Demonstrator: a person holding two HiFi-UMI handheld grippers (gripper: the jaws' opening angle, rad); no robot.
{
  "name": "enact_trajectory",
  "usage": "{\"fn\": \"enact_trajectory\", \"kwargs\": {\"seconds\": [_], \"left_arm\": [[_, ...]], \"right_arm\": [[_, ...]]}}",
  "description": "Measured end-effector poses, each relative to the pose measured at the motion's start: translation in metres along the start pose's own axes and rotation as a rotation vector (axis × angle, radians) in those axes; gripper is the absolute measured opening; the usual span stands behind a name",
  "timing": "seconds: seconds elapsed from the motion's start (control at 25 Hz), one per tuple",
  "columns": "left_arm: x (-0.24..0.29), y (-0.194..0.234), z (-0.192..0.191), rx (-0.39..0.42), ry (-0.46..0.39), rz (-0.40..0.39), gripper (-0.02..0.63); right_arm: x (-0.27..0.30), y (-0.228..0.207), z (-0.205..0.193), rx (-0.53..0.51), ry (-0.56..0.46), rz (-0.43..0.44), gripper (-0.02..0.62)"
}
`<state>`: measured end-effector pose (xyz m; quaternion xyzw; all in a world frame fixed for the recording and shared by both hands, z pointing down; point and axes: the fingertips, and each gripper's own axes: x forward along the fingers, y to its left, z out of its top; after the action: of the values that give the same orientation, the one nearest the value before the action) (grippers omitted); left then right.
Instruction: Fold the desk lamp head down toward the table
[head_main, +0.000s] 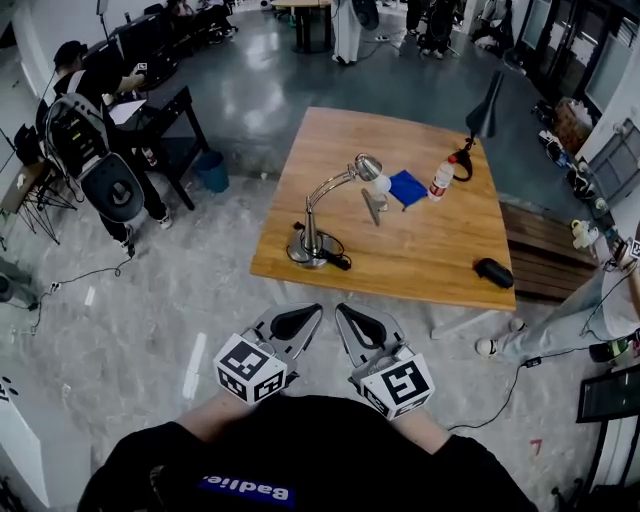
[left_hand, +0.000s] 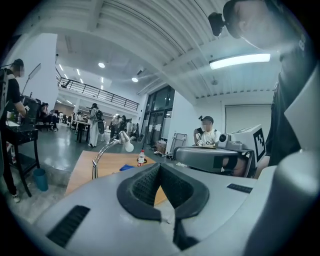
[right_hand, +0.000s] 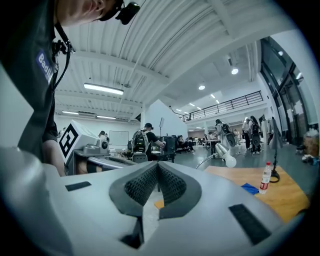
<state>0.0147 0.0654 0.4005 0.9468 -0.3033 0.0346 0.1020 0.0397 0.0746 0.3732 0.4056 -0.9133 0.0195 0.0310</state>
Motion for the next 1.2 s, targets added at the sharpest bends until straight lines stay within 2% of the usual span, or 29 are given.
{"fn": "enact_trajectory", "kwargs": {"seconds": [0.2, 0.44, 0.68, 0.96, 1.2], "left_arm": [[0.014, 0.005, -0.001, 0.004, -0.001, 0.055, -0.003], [0.028, 0.034, 0.009, 0.012, -0.012, 0.055, -0.003], [0.050, 0.099, 0.011, 0.040, 0.003, -0.004, -0.003], [0.074, 0.179, 0.000, 0.039, 0.054, -0.133, -0.003], [0.097, 0.221, -0.022, 0.077, 0.111, -0.171, -0.003]], "right_arm": [[0.000, -0.017, 0.000, -0.064, 0.028, 0.023, -0.003], [0.026, -0.033, 0.002, -0.103, 0.044, 0.031, -0.003], [0.088, -0.064, -0.005, -0.031, 0.083, -0.040, -0.002], [0.170, -0.096, -0.003, 0.001, 0.109, -0.165, -0.003], [0.194, -0.126, -0.014, 0.063, 0.140, -0.255, -0.003]]}}
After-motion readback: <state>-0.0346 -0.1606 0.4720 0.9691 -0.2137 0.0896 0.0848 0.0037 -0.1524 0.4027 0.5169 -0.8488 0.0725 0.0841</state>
